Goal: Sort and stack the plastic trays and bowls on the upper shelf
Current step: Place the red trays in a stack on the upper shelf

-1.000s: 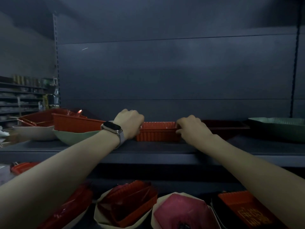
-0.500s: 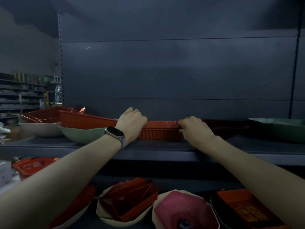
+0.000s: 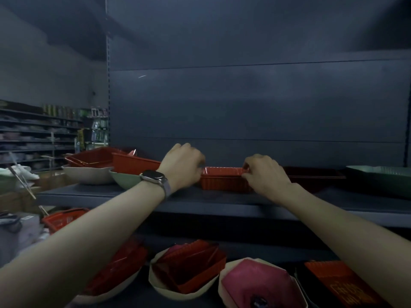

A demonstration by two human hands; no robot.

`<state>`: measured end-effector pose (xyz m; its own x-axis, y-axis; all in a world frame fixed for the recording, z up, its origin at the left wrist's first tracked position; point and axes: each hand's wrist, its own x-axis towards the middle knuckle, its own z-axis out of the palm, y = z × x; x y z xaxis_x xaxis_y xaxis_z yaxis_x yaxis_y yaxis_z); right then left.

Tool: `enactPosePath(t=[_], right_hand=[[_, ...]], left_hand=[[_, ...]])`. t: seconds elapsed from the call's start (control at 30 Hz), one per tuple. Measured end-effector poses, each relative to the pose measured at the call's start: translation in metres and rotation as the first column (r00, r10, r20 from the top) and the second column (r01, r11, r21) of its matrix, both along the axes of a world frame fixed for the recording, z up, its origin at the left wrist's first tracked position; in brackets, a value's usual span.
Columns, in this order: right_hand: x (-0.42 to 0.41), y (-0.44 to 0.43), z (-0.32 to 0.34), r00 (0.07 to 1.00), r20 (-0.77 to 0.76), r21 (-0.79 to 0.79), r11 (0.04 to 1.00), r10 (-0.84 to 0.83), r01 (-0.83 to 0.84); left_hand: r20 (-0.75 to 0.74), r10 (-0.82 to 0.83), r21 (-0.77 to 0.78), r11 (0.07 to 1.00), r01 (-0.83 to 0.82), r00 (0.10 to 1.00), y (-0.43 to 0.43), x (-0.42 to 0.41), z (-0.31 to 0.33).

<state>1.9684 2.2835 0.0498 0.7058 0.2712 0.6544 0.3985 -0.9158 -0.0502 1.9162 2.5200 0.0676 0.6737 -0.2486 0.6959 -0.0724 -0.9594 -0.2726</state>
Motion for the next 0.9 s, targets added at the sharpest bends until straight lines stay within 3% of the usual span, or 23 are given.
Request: enactPosePath(t=[0.17, 0.3, 0.43, 0.57, 0.77, 0.9], right_hand=[[-0.017, 0.041, 0.012, 0.979, -0.055, 0.141, 0.973, 0.194, -0.185], [-0.023, 0.078, 0.013, 0.939, -0.091, 0.215, 0.927, 0.331, -0.306], [-0.031, 0.109, 0.013, 0.894, -0.148, 0.260, 0.888, 0.424, -0.378], [-0.037, 0.129, 0.017, 0.853, -0.326, 0.233, 0.909, 0.408, -0.345], [-0.022, 0.143, 0.018, 0.806, -0.418, 0.280, 0.904, 0.419, -0.324], [-0.016, 0.148, 0.019, 0.769, -0.427, 0.382, 0.866, 0.476, -0.324]], left_hand=[[0.048, -0.104, -0.337, 0.935, 0.114, 0.993, 0.046, -0.050, 0.021], [0.110, -0.032, -0.445, 0.892, 0.078, 0.993, 0.089, -0.073, 0.029], [0.055, 0.068, -0.568, 0.823, -0.025, 0.996, 0.131, -0.082, 0.033], [-0.209, 0.011, -0.747, 0.643, -0.167, 0.978, 0.162, -0.078, 0.024], [-0.205, -0.164, -0.880, 0.462, -0.109, 0.965, 0.179, -0.068, 0.010], [-0.128, -0.150, -0.849, 0.528, -0.030, 0.980, 0.170, -0.064, 0.012]])
